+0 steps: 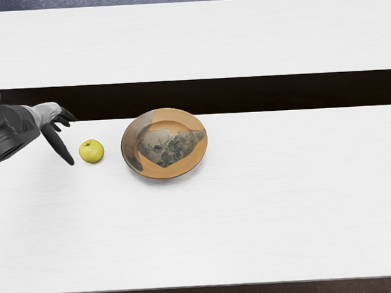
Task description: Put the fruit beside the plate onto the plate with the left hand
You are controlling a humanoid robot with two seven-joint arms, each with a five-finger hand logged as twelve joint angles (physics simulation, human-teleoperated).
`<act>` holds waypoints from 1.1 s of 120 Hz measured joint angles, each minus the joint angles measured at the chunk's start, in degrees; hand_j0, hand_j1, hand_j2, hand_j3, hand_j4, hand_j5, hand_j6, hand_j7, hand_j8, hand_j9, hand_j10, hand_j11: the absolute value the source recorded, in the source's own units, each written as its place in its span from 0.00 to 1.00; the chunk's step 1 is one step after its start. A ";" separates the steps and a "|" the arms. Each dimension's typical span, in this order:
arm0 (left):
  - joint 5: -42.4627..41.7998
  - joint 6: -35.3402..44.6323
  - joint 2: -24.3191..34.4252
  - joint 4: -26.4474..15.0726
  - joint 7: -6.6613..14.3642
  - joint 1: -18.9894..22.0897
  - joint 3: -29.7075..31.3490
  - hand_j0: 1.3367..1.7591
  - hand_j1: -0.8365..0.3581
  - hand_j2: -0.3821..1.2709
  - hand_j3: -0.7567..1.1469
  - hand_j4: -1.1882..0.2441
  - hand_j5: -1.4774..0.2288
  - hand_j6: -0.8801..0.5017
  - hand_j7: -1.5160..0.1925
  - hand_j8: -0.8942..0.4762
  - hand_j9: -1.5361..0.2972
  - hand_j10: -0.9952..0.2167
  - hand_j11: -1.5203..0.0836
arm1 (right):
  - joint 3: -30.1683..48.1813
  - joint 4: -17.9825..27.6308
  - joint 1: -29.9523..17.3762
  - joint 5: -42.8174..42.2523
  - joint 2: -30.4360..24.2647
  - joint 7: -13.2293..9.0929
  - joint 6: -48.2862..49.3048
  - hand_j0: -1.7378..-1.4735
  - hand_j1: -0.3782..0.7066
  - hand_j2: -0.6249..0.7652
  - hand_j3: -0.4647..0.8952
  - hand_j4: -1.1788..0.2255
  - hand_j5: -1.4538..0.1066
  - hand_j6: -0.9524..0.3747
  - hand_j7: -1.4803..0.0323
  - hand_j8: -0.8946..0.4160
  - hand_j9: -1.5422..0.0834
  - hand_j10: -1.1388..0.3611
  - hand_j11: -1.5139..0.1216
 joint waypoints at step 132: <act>-3.77 5.83 -14.46 5.78 0.04 -0.18 7.31 0.76 0.66 0.27 0.40 0.60 0.62 0.40 0.64 0.41 0.61 0.55 0.68 | -0.03 0.07 0.43 0.00 0.00 -0.02 0.00 0.30 0.07 0.44 0.34 0.81 0.90 0.69 0.95 0.66 0.92 0.74 0.90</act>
